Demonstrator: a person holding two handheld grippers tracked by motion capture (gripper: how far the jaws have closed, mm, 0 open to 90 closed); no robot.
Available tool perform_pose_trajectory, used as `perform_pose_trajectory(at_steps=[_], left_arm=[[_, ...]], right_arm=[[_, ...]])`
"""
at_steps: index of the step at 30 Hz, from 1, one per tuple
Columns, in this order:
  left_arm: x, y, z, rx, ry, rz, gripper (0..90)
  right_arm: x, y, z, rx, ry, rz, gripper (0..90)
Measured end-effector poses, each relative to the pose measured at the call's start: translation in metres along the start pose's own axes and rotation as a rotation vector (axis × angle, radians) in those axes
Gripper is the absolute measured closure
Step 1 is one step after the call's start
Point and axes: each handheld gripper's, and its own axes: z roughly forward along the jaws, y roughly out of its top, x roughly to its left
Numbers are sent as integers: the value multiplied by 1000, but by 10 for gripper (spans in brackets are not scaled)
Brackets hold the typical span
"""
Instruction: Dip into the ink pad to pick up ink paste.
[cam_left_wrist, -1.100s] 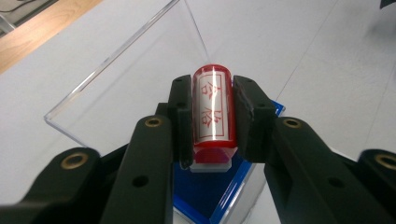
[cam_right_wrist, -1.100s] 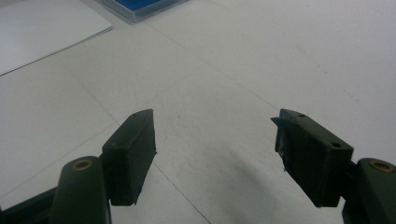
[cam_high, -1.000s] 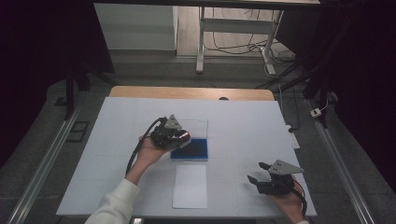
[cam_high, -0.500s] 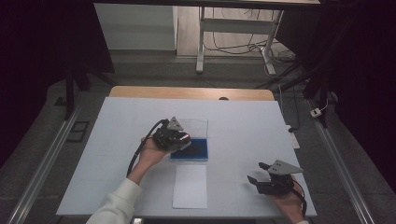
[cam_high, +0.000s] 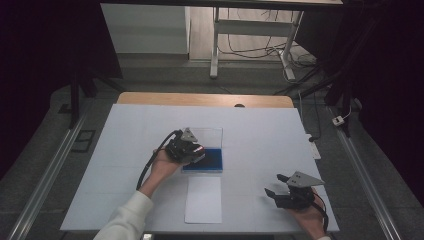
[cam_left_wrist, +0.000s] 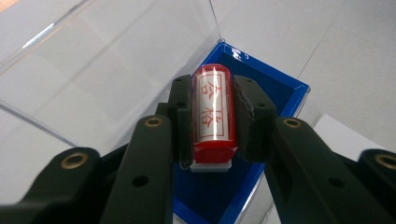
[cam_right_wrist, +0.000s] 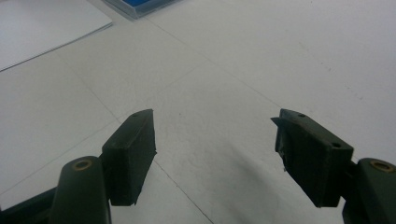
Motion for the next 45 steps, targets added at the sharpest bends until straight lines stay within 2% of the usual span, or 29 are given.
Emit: perform_pose_trajectory(at_steps=[10,23,45], left_arm=[[1,-2,4,18,-1,3,705],[4,-3,6,24,-16,-20,706],[1,-2,7,44,2,1,709]], right_arm=[[0,0,0,3,-3,-6,290],[0,0,1,5,-4,-7,289],[1,0,1,15,-6,-10,290]])
